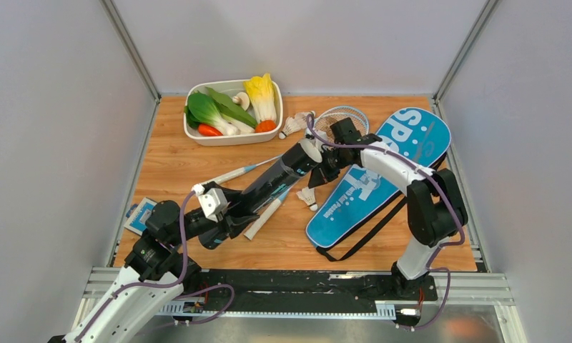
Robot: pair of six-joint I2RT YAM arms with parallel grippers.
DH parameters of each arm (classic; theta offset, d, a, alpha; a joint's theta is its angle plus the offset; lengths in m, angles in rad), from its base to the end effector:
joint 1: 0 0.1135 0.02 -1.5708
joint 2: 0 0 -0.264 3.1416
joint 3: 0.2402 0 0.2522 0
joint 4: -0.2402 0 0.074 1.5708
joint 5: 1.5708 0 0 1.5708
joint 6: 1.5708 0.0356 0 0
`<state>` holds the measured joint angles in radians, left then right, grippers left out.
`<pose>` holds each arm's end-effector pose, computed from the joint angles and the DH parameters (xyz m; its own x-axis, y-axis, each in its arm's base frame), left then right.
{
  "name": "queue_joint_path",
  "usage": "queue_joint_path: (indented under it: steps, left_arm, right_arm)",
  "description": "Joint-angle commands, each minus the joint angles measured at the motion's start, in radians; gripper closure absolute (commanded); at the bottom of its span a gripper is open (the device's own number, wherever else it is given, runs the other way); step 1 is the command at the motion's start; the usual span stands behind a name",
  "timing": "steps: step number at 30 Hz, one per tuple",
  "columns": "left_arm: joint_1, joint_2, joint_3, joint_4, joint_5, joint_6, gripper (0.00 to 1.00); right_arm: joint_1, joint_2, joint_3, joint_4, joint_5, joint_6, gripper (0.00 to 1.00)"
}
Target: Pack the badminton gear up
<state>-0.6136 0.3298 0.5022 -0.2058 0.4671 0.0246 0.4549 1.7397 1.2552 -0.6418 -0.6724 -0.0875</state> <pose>0.0782 -0.0747 0.2966 -0.0056 0.0308 -0.9995 0.8825 0.4702 0.0096 0.3073 0.1750 0.2208 -0.7569 -0.4463 -0.4775 -0.6530 0.5482 0.5226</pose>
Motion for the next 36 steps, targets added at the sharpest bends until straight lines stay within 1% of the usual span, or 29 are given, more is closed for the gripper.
queue_joint_path:
  steps: [1,3,4,6,7,9,12,16,21,25,29,31,35,36]
  left_arm:
    - [-0.002,-0.001,0.015,0.055,-0.001,0.009,0.72]
    - [-0.002,0.000,0.015,0.055,-0.001,0.009,0.72]
    - [-0.002,0.000,0.015,0.055,0.000,0.008,0.72]
    - [-0.002,-0.003,0.014,0.055,0.003,0.008,0.72]
    - [-0.002,-0.003,0.015,0.056,0.007,0.008,0.72]
    - [-0.002,-0.005,0.014,0.059,0.013,0.008,0.72]
    - [-0.002,-0.013,0.010,0.064,0.019,0.007,0.72]
    - [-0.002,-0.019,0.009,0.066,0.017,0.006,0.72]
    - [-0.002,-0.017,0.007,0.068,0.014,0.010,0.72]
    - [-0.002,-0.015,0.006,0.069,0.014,0.010,0.71]
    - [-0.002,-0.012,0.005,0.070,0.013,0.009,0.71]
    - [-0.002,-0.009,0.005,0.069,0.012,0.009,0.71]
    - [-0.003,-0.008,0.005,0.068,0.013,0.010,0.71]
    - [-0.002,-0.009,0.005,0.068,0.013,0.010,0.72]
  right_arm:
    - [-0.003,-0.076,-0.014,0.000,0.014,0.008,1.00]
    - [-0.004,-0.083,-0.015,0.000,0.030,0.010,1.00]
    - [-0.004,-0.081,-0.008,0.000,0.038,0.007,0.93]
    - [-0.005,-0.064,0.011,0.005,0.034,-0.009,0.61]
    - [-0.004,-0.049,0.030,0.005,0.028,-0.023,0.53]
    - [-0.003,-0.011,0.067,0.005,0.020,-0.041,0.48]
    - [-0.002,0.052,0.121,0.000,-0.014,-0.065,0.46]
    - [-0.001,0.127,0.180,-0.024,-0.013,-0.093,0.44]
    - [0.007,0.204,0.212,-0.072,-0.047,-0.145,0.42]
    - [0.008,0.202,0.196,-0.108,-0.036,-0.175,0.46]
    - [0.008,0.158,0.163,-0.132,-0.054,-0.207,0.46]
    - [0.008,0.137,0.144,-0.143,-0.073,-0.218,0.49]
    - [0.008,0.127,0.132,-0.166,-0.052,-0.212,0.66]
    - [0.009,0.127,0.133,-0.174,-0.050,-0.213,0.69]
